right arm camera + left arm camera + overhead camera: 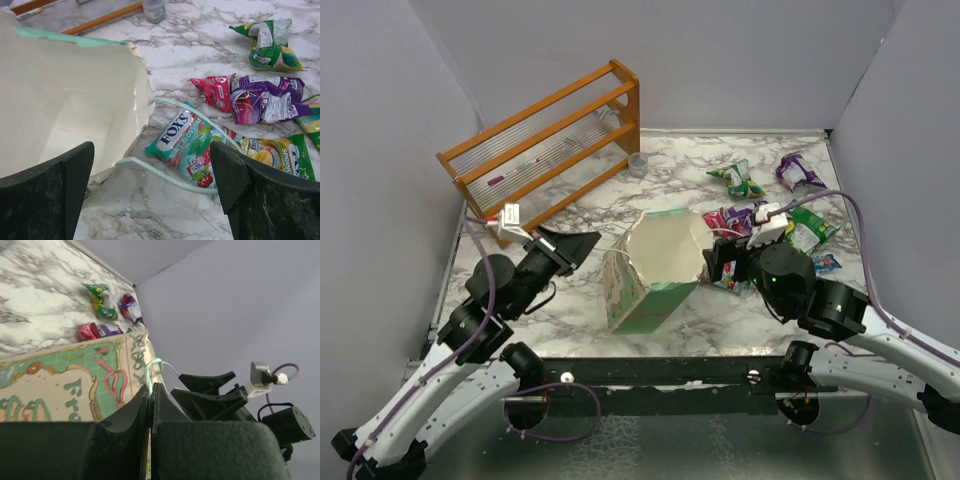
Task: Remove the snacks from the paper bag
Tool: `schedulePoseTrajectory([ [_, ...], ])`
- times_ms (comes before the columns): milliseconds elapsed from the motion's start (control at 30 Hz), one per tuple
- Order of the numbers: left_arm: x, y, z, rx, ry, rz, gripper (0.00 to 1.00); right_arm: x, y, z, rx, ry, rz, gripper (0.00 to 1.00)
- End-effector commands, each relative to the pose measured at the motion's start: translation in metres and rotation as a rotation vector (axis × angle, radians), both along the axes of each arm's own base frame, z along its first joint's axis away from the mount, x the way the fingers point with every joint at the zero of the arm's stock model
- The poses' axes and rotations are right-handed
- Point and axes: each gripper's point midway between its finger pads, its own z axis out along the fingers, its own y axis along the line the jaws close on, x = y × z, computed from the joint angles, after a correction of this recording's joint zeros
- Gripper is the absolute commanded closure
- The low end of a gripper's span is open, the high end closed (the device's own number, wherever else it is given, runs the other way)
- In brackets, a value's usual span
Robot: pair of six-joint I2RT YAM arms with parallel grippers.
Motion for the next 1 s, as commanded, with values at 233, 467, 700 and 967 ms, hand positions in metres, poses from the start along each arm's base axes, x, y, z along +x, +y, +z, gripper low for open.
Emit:
schedulePoseTrajectory([
  [233,-0.013,0.063,-0.025,-0.002,0.047,0.225,0.93,-0.014,0.031,0.049,0.115,-0.011,0.178,0.01],
  [467,-0.014,0.071,-0.034,0.085,0.085,0.252,0.89,-0.07,0.067,0.14,0.33,-0.106,0.575,0.01],
  [700,-0.019,0.087,-0.031,0.097,0.079,0.297,0.85,-0.063,0.043,0.17,0.324,-0.165,0.487,0.01],
  [967,-0.034,0.117,0.004,0.103,0.004,0.368,0.51,-0.055,-0.019,0.193,0.216,-0.241,0.301,0.01],
])
